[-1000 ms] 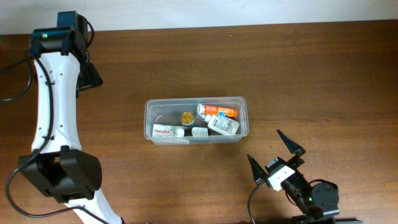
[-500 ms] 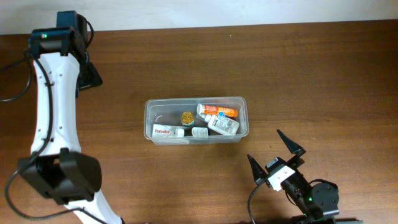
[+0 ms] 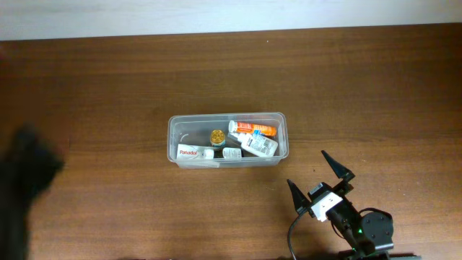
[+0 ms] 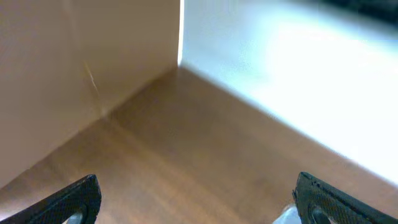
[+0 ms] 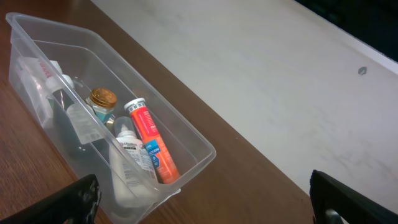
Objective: Pack container
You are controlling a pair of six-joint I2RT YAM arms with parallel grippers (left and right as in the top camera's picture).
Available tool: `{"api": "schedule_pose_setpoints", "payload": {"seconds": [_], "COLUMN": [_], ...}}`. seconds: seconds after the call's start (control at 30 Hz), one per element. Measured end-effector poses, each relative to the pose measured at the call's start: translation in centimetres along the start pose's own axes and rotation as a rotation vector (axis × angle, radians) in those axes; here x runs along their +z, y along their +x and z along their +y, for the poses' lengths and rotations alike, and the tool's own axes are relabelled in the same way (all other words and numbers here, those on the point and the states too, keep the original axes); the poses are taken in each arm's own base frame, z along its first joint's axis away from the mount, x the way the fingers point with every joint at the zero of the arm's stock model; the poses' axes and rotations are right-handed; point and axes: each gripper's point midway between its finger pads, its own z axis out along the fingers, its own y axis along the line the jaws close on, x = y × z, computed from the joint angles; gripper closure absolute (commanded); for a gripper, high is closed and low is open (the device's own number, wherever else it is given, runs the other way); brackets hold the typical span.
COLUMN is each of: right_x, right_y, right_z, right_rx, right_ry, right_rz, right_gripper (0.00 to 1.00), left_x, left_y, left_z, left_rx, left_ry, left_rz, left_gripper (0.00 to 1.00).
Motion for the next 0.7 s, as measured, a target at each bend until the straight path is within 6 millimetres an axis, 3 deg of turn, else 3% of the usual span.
{"api": "schedule_pose_setpoints", "payload": {"seconds": [0.1,0.17,0.4,0.57,0.7], "right_x": [0.0,0.0,0.0,0.0,0.0], "right_y": [0.0,0.0,0.0,0.0,0.0], "right_z": [0.0,0.0,0.0,0.0,0.0], "right_rx": [0.000,0.000,0.000,0.000,0.000], "right_ry": [0.002,0.002,0.002,0.003,0.003], "right_rz": [0.001,0.002,0.001,0.002,0.002], "right_gripper": [0.02,0.02,0.02,0.02,0.02], "left_x": [-5.5,-7.6,-11.7,-14.4,-16.7], "left_y": [0.1,0.7,2.6,6.1,7.7], "left_z": [3.2,4.6,7.7,10.6,12.0], "left_rx": [-0.070,-0.093,-0.143,-0.153,-0.188], "left_ry": [0.051,0.067,0.103,0.118,0.171], "left_rz": [-0.124,-0.163,-0.252,-0.270,-0.332], "left_gripper": [0.01,0.01,0.01,0.01,0.01]}}
